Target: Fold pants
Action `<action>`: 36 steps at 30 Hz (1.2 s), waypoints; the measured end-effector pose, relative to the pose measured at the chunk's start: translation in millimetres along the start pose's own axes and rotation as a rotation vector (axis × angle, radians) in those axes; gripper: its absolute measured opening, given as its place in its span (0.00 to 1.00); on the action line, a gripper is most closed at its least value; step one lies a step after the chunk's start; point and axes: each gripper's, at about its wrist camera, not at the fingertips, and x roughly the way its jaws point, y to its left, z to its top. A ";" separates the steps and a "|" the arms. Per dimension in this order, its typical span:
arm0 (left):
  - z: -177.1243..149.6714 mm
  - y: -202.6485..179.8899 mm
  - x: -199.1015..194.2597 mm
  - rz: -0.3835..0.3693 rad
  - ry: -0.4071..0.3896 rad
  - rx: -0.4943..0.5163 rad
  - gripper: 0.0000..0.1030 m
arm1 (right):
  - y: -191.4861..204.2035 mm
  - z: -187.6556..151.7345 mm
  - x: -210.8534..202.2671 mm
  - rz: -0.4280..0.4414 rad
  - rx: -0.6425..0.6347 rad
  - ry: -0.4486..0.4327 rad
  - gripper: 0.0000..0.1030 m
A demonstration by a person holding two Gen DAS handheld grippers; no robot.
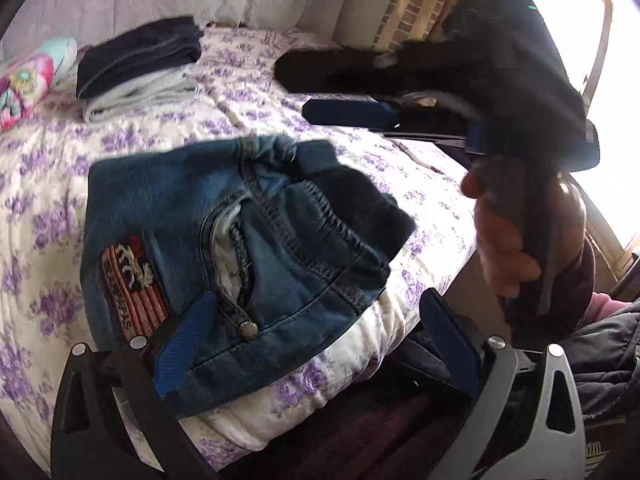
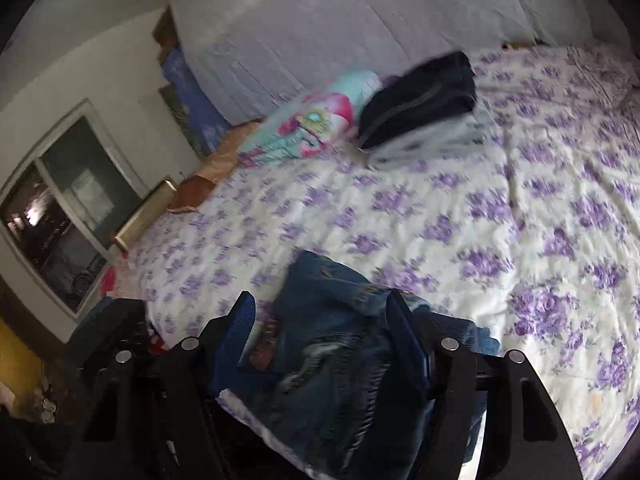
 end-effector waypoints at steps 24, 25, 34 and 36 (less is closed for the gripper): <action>2.7 133.7 21.5 -0.180 0.011 -0.381 0.95 | -94.4 -91.2 5.0 0.258 0.333 0.034 0.97; 2.7 129.1 32.8 -0.160 0.039 -0.372 0.95 | -92.8 -88.5 7.6 0.306 0.341 0.023 0.97; 36.1 108.9 3.7 -0.166 -0.016 -0.365 0.95 | -53.0 -46.1 -12.3 0.262 0.219 -0.012 0.74; 69.5 107.5 -10.8 -0.148 -0.028 -0.350 0.95 | -45.2 -8.7 -20.1 0.240 0.163 -0.041 0.74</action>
